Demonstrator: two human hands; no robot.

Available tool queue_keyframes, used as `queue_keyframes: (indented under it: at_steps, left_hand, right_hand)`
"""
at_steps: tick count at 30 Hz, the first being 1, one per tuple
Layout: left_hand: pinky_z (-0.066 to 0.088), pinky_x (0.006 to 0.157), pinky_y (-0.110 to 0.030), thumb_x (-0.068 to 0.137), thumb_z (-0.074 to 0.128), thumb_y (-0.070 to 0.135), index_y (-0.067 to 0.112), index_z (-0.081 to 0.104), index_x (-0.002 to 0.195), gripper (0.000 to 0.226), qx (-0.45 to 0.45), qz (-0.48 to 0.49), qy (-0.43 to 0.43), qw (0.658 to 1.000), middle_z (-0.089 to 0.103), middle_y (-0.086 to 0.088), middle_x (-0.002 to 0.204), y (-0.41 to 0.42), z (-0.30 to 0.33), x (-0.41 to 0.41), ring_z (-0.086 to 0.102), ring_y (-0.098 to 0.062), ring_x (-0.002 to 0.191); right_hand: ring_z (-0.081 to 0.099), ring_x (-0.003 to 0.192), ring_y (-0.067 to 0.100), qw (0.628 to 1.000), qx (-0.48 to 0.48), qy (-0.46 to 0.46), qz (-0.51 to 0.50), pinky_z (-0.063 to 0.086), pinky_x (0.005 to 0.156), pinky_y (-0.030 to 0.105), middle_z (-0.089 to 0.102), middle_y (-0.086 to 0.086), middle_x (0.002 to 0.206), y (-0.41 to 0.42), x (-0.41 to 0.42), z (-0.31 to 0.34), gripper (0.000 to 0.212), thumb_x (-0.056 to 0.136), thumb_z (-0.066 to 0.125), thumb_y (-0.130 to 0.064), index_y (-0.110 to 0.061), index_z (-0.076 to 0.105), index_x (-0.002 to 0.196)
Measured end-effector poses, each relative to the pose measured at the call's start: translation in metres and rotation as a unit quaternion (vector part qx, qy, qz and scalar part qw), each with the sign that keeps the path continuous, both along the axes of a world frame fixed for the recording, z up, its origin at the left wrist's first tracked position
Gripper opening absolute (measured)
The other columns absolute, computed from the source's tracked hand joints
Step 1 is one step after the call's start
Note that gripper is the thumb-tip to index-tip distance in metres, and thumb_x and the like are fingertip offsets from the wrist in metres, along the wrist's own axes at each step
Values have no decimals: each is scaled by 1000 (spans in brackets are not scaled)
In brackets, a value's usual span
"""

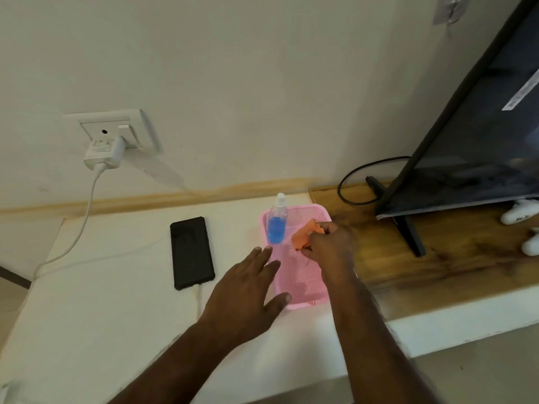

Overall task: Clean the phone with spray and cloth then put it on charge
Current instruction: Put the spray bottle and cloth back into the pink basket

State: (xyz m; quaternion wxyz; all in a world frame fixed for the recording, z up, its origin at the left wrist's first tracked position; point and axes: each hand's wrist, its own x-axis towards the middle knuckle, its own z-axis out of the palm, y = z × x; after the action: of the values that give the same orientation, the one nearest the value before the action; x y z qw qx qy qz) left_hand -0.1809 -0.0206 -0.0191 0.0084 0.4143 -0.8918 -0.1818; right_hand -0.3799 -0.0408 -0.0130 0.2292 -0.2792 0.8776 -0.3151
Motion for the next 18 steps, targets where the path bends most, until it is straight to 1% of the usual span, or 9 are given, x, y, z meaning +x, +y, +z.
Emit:
queue_keyframes:
  at_steps: [1, 3, 5, 7, 9, 11, 14, 15, 18]
  left_hand:
    - [10, 119, -37, 85, 21, 80, 38, 13, 157, 84, 2, -4, 2, 1000, 3, 13, 167, 0, -1, 0, 7, -15, 154]
    - [7, 116, -34, 79, 15, 84, 39, 10, 157, 90, 4, -10, 13, 1000, 3, 13, 167, -1, -2, 2, 8, -15, 154]
    - [3, 111, -32, 76, 10, 86, 40, 7, 157, 94, -4, -18, 24, 1000, 0, 14, 166, -3, -4, 5, 7, -15, 154]
    - [1, 110, -32, 75, 9, 87, 40, 4, 157, 95, -3, -24, 32, 999, -9, 18, 161, -4, -7, 7, 5, -15, 154]
    - [0, 110, -33, 74, 13, 90, 42, -1, 157, 97, 6, -27, 38, 999, -18, 22, 153, -3, -9, 8, 3, -15, 154]
    - [-1, 110, -33, 71, 17, 91, 43, -5, 156, 99, 9, -31, 41, 999, -22, 23, 148, -3, -10, 8, 2, -15, 154]
    - [-2, 109, -33, 72, 20, 90, 44, -8, 155, 99, 10, -31, 45, 998, -23, 23, 148, -3, -13, 7, 2, -15, 155]
    - [-2, 109, -32, 74, 22, 90, 44, -8, 155, 98, 10, -30, 48, 998, -23, 24, 148, -3, -14, 7, 2, -15, 155]
    - [-1, 109, -32, 79, 27, 88, 43, -7, 156, 95, -1, -25, 58, 998, -23, 23, 148, -1, -17, 3, 4, -15, 155]
  right_hand:
    - [51, 61, 13, 1000, 21, 10, 12, 47, 69, 22, 57, -4, 81, -4, 2, -1, 33, 84, 70, -49, -24, 56, 100]
    - [48, 59, 11, 997, 54, 42, 25, 45, 72, 23, 59, -3, 90, -7, 5, -5, 37, 83, 68, -53, -26, 52, 100]
    - [53, 64, 12, 997, 55, 60, 0, 50, 76, 25, 63, -1, 96, -5, 8, -6, 36, 82, 71, -48, -24, 53, 102]
    - [59, 76, 16, 992, 68, 106, -9, 56, 82, 33, 62, -2, 97, -3, 13, -6, 43, 82, 72, -45, -20, 55, 113]
    - [60, 81, 18, 988, 74, 138, 3, 57, 85, 36, 64, 0, 102, -3, 17, -4, 48, 83, 71, -44, -19, 53, 119]
    - [61, 87, 19, 989, 75, 127, 19, 55, 90, 38, 64, 1, 111, -4, 19, -3, 47, 84, 71, -43, -21, 52, 121]
    - [62, 101, 23, 977, 140, 148, 56, 49, 97, 38, 62, 3, 120, -2, 18, -6, 45, 88, 66, -45, -21, 52, 124]
    - [61, 104, 23, 977, 148, 145, 56, 46, 99, 39, 62, 3, 122, -2, 17, -7, 45, 89, 63, -47, -21, 52, 124]
    - [60, 108, 24, 985, 124, 106, 50, 43, 102, 39, 61, 3, 124, -5, 13, -5, 48, 90, 59, -51, -21, 52, 127]
